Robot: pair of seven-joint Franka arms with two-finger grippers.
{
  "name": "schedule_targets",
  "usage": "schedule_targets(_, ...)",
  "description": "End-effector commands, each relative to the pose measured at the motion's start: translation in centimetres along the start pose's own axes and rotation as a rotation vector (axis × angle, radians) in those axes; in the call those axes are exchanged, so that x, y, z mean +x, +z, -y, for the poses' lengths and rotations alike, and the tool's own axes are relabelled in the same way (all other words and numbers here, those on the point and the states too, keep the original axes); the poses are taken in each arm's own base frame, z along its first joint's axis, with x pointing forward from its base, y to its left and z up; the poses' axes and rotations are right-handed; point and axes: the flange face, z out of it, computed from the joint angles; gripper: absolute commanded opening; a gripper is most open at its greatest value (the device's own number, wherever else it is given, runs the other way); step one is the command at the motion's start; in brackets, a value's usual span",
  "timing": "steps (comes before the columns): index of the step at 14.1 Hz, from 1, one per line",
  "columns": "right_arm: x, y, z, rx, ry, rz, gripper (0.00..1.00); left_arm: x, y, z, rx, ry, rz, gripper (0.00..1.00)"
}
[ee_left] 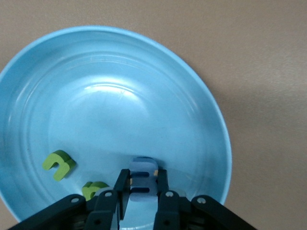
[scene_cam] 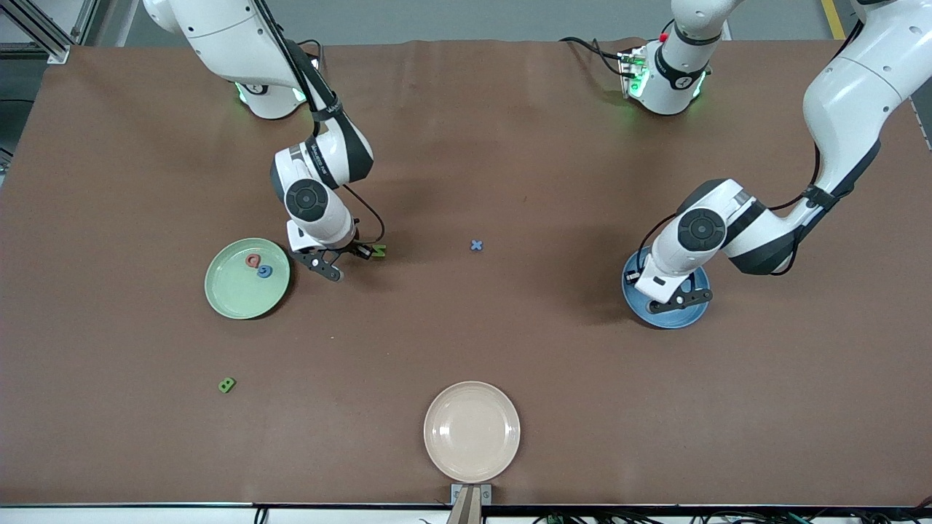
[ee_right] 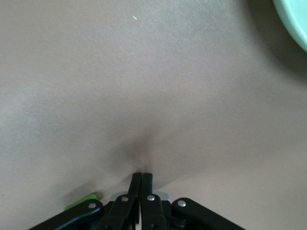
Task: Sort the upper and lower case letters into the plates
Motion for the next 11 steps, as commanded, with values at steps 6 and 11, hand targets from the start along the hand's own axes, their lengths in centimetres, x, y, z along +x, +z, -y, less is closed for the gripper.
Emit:
schedule_targets(6,-2.7,-2.3,3.7,0.066,-0.022,-0.020,1.00,-0.2,-1.6,-0.8,0.011,0.024,-0.039,0.83)
schedule_targets(11,-2.1,-2.2,3.0,0.117,0.441,0.061,1.00,-2.9,-7.7,-5.3,0.014,0.059,-0.010,1.00)
